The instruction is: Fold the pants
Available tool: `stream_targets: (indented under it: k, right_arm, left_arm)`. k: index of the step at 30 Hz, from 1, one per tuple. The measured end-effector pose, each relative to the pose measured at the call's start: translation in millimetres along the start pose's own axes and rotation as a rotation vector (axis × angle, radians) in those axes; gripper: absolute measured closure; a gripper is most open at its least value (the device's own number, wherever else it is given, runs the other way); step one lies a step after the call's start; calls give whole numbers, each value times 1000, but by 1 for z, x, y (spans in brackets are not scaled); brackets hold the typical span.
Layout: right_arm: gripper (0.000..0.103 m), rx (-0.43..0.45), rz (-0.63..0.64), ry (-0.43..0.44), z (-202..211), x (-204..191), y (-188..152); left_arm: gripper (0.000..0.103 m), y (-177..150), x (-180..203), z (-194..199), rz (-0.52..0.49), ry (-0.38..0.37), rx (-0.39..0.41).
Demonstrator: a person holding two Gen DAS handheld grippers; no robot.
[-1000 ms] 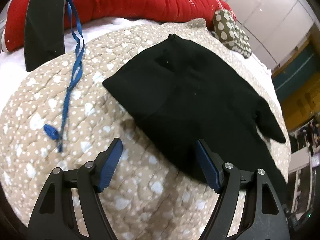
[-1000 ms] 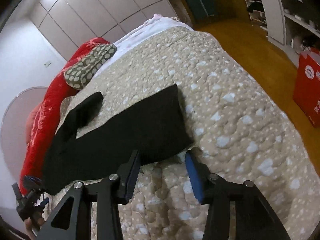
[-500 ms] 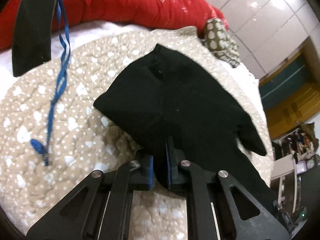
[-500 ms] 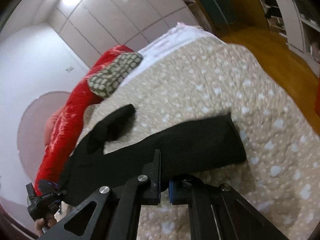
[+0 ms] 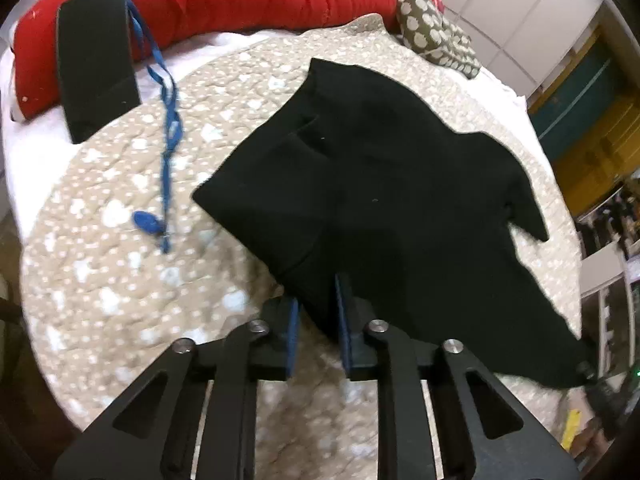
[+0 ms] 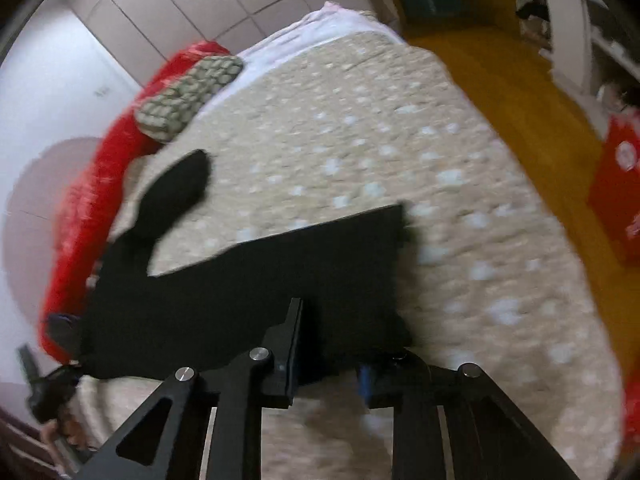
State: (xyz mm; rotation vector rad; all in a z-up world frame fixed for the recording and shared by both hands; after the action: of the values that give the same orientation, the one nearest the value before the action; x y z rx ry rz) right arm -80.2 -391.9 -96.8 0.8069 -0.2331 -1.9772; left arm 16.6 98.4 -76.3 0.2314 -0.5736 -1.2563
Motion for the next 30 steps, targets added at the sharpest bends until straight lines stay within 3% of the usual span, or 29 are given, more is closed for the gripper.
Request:
stream_targets:
  k: [3,5,8,14,18,22,24,25,26,30]
  right_arm:
    - [74,89,43,-79,26,1,17]
    - [61,167,69,-90,42,-10,36]
    - [56,198,124,6,37,-46,62]
    - [56,106,248,146,-52,-132,106]
    - [55,3,262,141,-137,-159,135]
    - [55,-60,172,200,-194,-164,151]
    - [68,-125,145,259,-213,-173,149]
    - [83,-122,149,263,-212,-178,148]
    - [92,-100,169,262,-207,-185,149]
    - [92,31,354,413,-144,-249,139]
  left_arm:
    - [85,3,-3,25,-26,27,57]
    - [81,9,-5,45,-52,78,123]
    - [54,21,5,59,-77,57,171]
    - [52,51,26,34,-88,48,163]
    - [52,75,45,-5,-97,56,138]
    - [52,90,51,-48,-92,95,77]
    - [52,93,48,-62,-81,117,54]
    - [52,94,45,-68,-77,124,41]
    - [52,94,43,-70,-74,126,37]
    - [52,93,40,-72,-75,124,48]
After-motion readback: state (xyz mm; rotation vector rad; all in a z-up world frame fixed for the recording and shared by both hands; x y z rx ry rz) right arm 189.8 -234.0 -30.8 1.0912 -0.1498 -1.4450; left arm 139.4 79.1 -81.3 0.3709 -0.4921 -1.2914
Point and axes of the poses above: each gripper's, at about its wrist camera, not at the fingertips, and z roughly against the way its jaws point, x to its right, y to its top, the point moved 5 cm from there along -z, roughly the way its jaws point, and after that the axes turned 1 degree about y, right-handed, at the moved point
